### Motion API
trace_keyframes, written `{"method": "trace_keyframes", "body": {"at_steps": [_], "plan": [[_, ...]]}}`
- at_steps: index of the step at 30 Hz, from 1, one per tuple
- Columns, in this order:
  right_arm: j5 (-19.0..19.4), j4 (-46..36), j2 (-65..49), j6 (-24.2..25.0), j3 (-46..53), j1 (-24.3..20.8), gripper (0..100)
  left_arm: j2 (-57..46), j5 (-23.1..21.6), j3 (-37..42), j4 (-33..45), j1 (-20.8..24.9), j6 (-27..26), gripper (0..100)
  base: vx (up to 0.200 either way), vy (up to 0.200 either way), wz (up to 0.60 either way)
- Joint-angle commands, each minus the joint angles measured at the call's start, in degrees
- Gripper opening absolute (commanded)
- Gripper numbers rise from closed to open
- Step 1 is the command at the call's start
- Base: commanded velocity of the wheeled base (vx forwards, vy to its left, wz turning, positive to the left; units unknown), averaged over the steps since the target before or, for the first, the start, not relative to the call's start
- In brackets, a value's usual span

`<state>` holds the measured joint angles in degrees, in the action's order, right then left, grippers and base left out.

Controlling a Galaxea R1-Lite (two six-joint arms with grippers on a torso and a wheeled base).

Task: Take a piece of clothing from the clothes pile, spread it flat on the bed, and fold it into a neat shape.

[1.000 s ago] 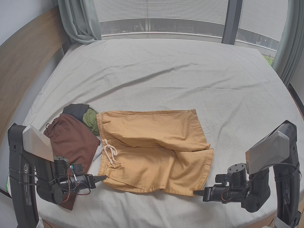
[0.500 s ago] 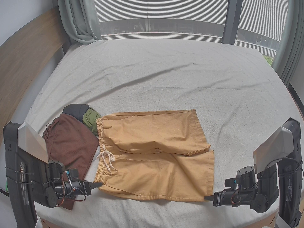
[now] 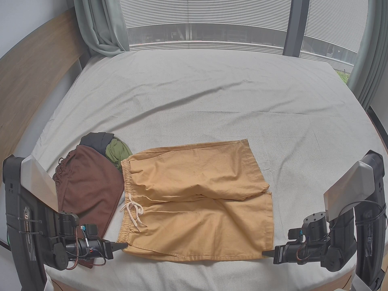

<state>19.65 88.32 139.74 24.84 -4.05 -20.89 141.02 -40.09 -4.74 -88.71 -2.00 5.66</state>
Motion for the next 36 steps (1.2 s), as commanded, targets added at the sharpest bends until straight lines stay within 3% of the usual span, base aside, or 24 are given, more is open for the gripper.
{"method": "trace_keyframes", "body": {"at_steps": [1, 17, 36], "plan": [[0.0, 0.0, 0.0, -0.6, 0.4, 0.3, 0, 0.4, -0.6, 0.3, 0.0, -1.0, -0.6, 0, 0.0, 0.0, 0.0], [0.2, 0.0, 0.0, -0.8, 1.1, 0.6, 0, 0.5, -2.8, 0.6, 0.0, -2.0, -3.5, 0, 0.0, 0.0, 0.0], [0.6, 0.1, -2.3, -0.6, 0.2, 0.9, 0, -2.9, -5.2, -0.6, -0.1, -1.8, -1.2, 0, 0.0, 0.0, 0.0]]}}
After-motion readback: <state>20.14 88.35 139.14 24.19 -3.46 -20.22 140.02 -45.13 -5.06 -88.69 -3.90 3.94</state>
